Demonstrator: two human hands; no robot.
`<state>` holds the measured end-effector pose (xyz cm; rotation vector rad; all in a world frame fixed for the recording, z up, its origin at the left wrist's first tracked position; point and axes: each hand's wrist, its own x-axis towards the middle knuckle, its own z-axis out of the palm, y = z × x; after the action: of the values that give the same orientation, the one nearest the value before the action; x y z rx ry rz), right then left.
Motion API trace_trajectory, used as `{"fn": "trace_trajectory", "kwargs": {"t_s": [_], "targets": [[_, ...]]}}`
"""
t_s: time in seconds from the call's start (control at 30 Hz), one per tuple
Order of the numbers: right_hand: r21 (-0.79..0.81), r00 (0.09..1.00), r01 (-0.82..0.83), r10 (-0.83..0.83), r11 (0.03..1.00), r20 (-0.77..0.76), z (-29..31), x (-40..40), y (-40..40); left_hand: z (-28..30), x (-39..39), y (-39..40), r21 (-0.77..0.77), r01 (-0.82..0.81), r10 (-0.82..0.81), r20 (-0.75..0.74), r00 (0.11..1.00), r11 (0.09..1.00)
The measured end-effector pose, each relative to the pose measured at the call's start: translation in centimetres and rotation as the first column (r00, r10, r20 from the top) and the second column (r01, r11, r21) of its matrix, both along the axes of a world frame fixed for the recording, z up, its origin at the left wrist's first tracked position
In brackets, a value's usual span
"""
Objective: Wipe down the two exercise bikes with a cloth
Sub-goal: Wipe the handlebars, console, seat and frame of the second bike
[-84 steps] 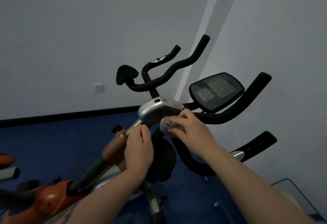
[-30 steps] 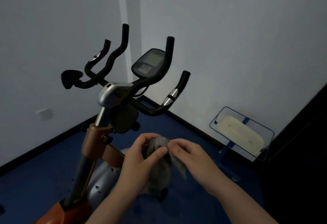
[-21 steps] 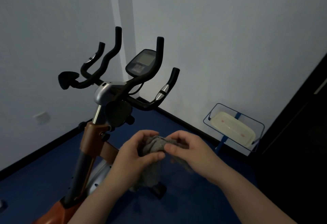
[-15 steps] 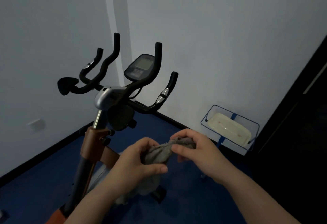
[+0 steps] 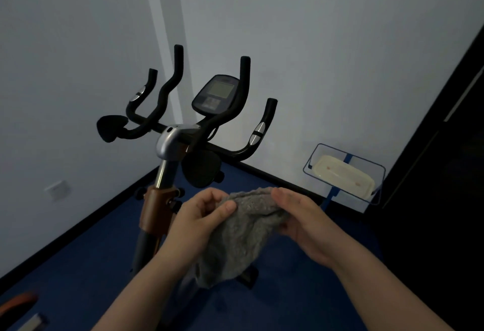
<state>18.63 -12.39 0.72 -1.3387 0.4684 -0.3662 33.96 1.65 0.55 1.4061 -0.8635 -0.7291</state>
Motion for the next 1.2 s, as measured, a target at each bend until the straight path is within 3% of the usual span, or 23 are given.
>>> {"fn": "trace_trajectory", "kwargs": {"t_s": [0.07, 0.37, 0.57, 0.7, 0.9, 0.97, 1.07, 1.2], "targets": [[0.136, 0.997, -0.026, 0.016, 0.990, 0.077, 0.0, 0.0, 0.5, -0.1, -0.3, -0.1, -0.007, -0.042, 0.041, -0.067, 0.997, 0.999], [0.199, 0.992, 0.124, -0.129, 0.972, 0.012, 0.2, 1.4, 2.0, -0.7, -1.2, -0.5, -0.016, -0.323, 0.310, -0.235, 0.921, 0.946], [0.048, 0.985, 0.122, -0.115, 0.991, -0.129, 0.3, 1.5, 2.3, -0.6, -0.9, -0.3, -0.023, -0.451, 0.426, -0.288, 0.857, 0.892], [0.008, 0.983, 0.084, -0.082, 0.996, -0.163, -0.3, 2.3, 3.0, -0.7, -0.4, 0.2, -0.033, -0.455, 0.413, -0.366, 0.834, 0.890], [-0.167, 0.966, 0.229, -0.244, 0.959, -0.079, -1.3, 3.0, 2.8, -0.9, 0.3, 0.8, -0.060, -0.377, 0.320, -0.416, 0.851, 0.924], [-0.220, 0.966, 0.250, -0.259, 0.943, -0.010, -1.1, 2.7, 2.1, -0.9, 0.9, 1.5, -0.037, -0.317, 0.287, -0.342, 0.895, 0.948], [-0.452, 0.981, 0.171, -0.194, 0.876, -0.004, -0.9, 2.1, 1.1, -1.0, 1.6, 2.2, 0.005, -0.280, 0.280, -0.101, 0.955, 0.960], [-0.725, 0.974, 0.128, -0.223, 0.676, -0.036, -1.1, 2.1, 0.4, -0.7, 1.6, 2.2, 0.070, -0.317, 0.277, 0.335, 0.901, 0.946]]}}
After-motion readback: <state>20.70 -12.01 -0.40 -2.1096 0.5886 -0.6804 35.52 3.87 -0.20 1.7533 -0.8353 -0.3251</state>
